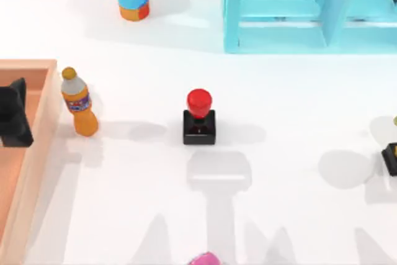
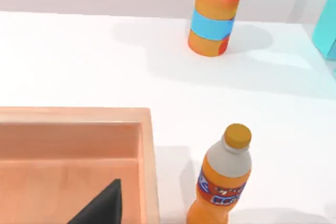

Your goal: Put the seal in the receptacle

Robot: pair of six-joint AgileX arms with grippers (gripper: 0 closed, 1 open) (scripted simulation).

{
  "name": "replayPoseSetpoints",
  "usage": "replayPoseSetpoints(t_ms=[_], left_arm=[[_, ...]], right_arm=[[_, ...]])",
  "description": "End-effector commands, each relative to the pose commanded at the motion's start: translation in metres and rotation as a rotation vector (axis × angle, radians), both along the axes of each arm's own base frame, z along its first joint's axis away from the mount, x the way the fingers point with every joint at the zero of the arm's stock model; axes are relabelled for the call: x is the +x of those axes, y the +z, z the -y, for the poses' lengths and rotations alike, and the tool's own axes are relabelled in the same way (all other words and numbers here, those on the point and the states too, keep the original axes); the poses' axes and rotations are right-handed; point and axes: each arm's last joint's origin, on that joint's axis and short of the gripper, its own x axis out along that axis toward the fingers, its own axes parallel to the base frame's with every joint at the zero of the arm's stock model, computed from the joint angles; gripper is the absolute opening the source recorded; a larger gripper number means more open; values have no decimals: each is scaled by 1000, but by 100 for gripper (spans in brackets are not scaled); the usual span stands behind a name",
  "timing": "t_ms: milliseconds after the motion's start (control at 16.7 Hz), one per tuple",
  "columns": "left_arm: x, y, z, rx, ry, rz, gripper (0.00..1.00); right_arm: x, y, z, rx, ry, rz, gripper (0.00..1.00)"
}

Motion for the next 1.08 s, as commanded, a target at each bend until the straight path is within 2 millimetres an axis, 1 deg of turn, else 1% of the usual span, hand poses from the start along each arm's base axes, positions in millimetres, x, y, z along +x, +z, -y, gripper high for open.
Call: replayPoseSetpoints(t_ms=[120,300,420,540,660,840,960,1080], left_arm=[[23,29,11,-15,-32,-123,100],[68,64,36,-24,-71,-322,100],[102,79,59,-21,-88,-458,100],[137,85,86,-9,-95,-590,100],[169,82,116,11,-94,-716,100],[208,64,161,51,-76,-882,100],[226,46,188,81,-58,-974,100],[237,27,211,110,-36,-1050,100]], right_arm=[[0,0,0,0,0,0,100],[0,0,0,0,0,0,100],[0,0,0,0,0,0,100],[0,0,0,0,0,0,100],[0,0,0,0,0,0,100],[0,0,0,0,0,0,100],[0,0,0,0,0,0,100],[0,0,0,0,0,0,100]])
